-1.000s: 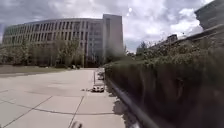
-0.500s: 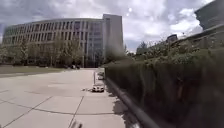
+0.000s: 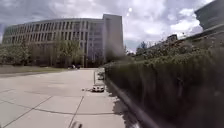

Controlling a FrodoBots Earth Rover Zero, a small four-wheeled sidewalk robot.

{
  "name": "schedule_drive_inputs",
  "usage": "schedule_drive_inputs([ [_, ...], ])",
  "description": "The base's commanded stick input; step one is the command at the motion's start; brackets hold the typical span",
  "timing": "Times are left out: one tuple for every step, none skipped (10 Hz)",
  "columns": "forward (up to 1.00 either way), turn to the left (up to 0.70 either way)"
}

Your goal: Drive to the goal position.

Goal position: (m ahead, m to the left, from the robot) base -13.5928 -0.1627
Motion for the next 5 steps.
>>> schedule_drive_inputs([
  [0.05, 0.00],
  [0.06, 0.00],
  [0.05, 0.00],
  [0.06, 0.00],
  [0.06, 0.00],
])
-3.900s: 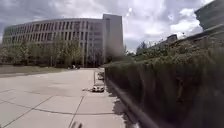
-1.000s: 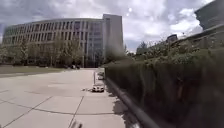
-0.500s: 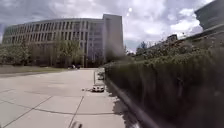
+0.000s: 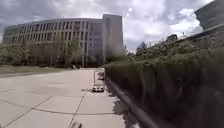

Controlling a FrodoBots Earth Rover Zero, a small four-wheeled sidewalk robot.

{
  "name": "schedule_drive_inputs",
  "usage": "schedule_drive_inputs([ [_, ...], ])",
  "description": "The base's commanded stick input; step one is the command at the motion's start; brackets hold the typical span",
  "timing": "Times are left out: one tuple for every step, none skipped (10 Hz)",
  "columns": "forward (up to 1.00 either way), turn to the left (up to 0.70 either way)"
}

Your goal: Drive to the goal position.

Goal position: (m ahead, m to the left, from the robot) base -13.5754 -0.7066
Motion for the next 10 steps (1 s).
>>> schedule_drive_inputs([
  [0.05, 0.00],
  [0.05, 0.00],
  [0.05, 0.00],
  [0.06, 0.00],
  [0.06, 0.00],
  [0.06, 0.00],
  [0.05, 0.00],
  [0.05, 0.00],
  [0.06, 0.00],
  [0.06, 0.00],
])
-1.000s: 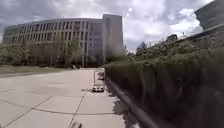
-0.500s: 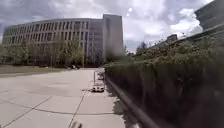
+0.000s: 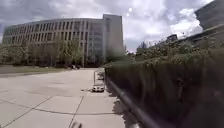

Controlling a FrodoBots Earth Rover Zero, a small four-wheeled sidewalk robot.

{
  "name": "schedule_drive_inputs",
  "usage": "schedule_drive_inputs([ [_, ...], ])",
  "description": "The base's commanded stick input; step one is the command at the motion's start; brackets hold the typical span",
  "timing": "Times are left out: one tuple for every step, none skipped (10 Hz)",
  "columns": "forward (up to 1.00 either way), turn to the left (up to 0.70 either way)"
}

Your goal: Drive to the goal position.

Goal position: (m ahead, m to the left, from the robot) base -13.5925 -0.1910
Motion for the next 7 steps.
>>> schedule_drive_inputs([
  [0.06, 0.00],
  [0.06, 0.00],
  [0.05, 0.00],
  [0.05, 0.00],
  [0.05, 0.00],
  [0.06, 0.00],
  [0.06, 0.00],
])
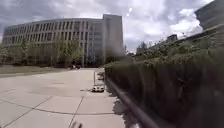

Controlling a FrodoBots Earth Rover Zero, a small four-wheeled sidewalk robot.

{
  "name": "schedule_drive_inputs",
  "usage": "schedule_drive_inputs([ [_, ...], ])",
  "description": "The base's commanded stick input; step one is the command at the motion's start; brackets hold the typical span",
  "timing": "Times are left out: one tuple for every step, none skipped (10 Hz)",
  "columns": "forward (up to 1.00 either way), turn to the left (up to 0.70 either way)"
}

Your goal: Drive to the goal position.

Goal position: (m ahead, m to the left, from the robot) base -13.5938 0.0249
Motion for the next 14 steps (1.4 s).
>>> schedule_drive_inputs([
  [0.06, 0.00],
  [0.06, 0.00],
  [0.06, 0.00],
  [0.06, 0.00],
  [0.06, 0.00],
  [0.06, 0.00],
  [0.06, 0.00],
  [0.06, 0.00],
  [0.05, 0.00],
  [0.05, 0.00],
  [0.06, 0.00],
  [0.06, 0.00],
  [0.06, 0.00],
  [0.06, 0.00],
])
